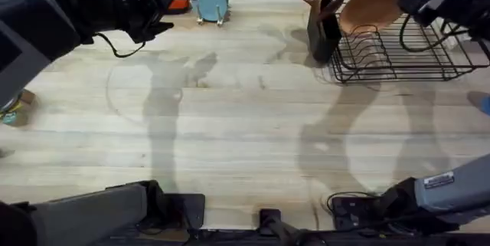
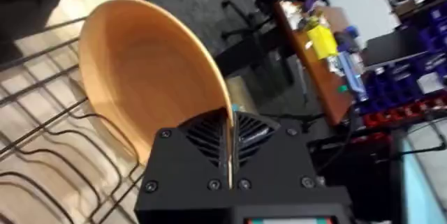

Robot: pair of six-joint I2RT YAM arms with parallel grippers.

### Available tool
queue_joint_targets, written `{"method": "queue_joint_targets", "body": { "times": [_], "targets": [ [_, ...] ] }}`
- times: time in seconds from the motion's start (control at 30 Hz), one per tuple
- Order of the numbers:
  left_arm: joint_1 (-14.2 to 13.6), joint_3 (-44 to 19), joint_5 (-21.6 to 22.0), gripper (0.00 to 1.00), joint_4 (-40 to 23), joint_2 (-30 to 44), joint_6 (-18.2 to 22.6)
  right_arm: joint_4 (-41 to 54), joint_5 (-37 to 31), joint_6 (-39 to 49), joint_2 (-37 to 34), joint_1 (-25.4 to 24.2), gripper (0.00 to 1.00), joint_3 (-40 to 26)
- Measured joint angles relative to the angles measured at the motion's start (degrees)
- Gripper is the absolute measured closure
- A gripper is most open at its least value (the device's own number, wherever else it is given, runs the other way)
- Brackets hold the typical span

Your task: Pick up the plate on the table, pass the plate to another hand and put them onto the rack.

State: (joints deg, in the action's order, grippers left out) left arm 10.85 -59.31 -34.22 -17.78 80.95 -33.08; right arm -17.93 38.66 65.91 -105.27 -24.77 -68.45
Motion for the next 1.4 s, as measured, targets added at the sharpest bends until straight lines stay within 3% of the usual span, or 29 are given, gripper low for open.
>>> {"method": "queue_joint_targets", "body": {
  "times": [0.47, 0.53, 0.67, 0.7, 0.73, 1.13, 1.4],
  "targets": [
    [0.0, 0.0, 0.0, 0.007, -0.02, 0.0, 0.0, -0.32, -1.82, 0.13, -2.49, -0.48, 0.945, -0.42],
    [0.0, 0.0, 0.0, 0.008, 0.0, 0.02, 0.0, 0.06, -1.9, 0.25, -2.5, -0.46, 0.74, -0.42],
    [0.0, 0.0, 0.0, 0.008, -0.02, 0.0, 0.0, 0.31, -1.97, 0.08, -3.25, -0.13, 0.148, -0.42],
    [0.0, 0.0, 0.0, 0.007, -0.01, 0.0, 0.0, 0.34, -1.98, -0.02, -3.36, -0.07, 0.039, -0.42],
    [0.0, 0.0, 0.0, 0.007, -0.02, 0.0, 0.0, 0.37, -1.97, -0.3, -3.46, -0.02, 0.013, -0.42],
    [0.0, 0.0, 0.02, 0.007, -0.02, 0.0, 0.0, 0.35, -1.99, -6.53, -3.46, -0.02, 0.003, -0.42],
    [0.0, 0.0, 0.82, 0.006, 0.31, 0.01, 0.0, 0.46, -1.99, -16.02, -2.83, -0.66, 0.003, -0.42]
  ]
}}
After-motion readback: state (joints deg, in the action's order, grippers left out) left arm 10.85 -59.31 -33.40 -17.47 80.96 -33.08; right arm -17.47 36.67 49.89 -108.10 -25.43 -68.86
